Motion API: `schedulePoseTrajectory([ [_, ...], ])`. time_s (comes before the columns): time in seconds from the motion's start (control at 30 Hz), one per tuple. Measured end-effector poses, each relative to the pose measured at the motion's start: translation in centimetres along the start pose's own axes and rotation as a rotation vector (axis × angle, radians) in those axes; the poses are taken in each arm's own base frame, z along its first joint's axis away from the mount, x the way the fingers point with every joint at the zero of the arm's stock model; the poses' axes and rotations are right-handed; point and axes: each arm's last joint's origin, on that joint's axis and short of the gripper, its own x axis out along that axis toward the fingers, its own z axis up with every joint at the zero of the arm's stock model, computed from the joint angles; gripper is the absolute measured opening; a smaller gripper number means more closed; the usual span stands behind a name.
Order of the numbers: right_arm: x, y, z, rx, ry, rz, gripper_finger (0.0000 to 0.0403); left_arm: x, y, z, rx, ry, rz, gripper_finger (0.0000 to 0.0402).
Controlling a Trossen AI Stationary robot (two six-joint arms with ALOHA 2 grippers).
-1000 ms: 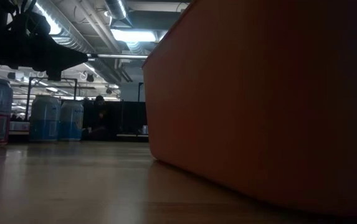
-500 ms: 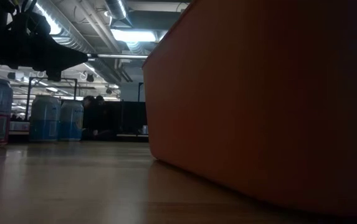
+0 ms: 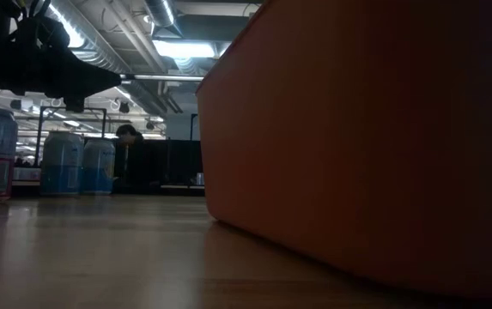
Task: Sort soda cans
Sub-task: Put the green soda can into the yellow bin
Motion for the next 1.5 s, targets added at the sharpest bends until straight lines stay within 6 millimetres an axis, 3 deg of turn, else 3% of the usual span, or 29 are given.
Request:
schedulePoseTrajectory([
  [0.27, -0.1, -0.1, -0.1, -0.012, 0.004, -0.012, 0.0294, 0.0, 0.0, 0.0, 0.0, 0.0, 0.0, 0.0029],
  [0.53, -0.8, -0.4, -0.9, -0.031, 0.024, -0.024, 0.0294, 0.0, 0.0, 0.0, 0.013, 0.0, 0.0, 0.0029],
  [0.73, -2.9, -1.4, -2.6, -0.011, 0.007, -0.023, 0.0294, 0.0, 0.0, 0.0, 0.005, 0.001, 0.0, 0.0029],
  [1.13, -7.7, -1.3, -6.6, -0.034, -0.123, 0.075, 0.0294, 0.0, 0.0, 0.0, 0.005, 0.0, 0.001, 0.0029],
  [1.5, -13.2, 0.3, -6.7, -0.075, -0.335, 0.15, 0.0294, 0.0, 0.0, 0.0, 0.005, 0.0, 0.0, 0.0029],
])
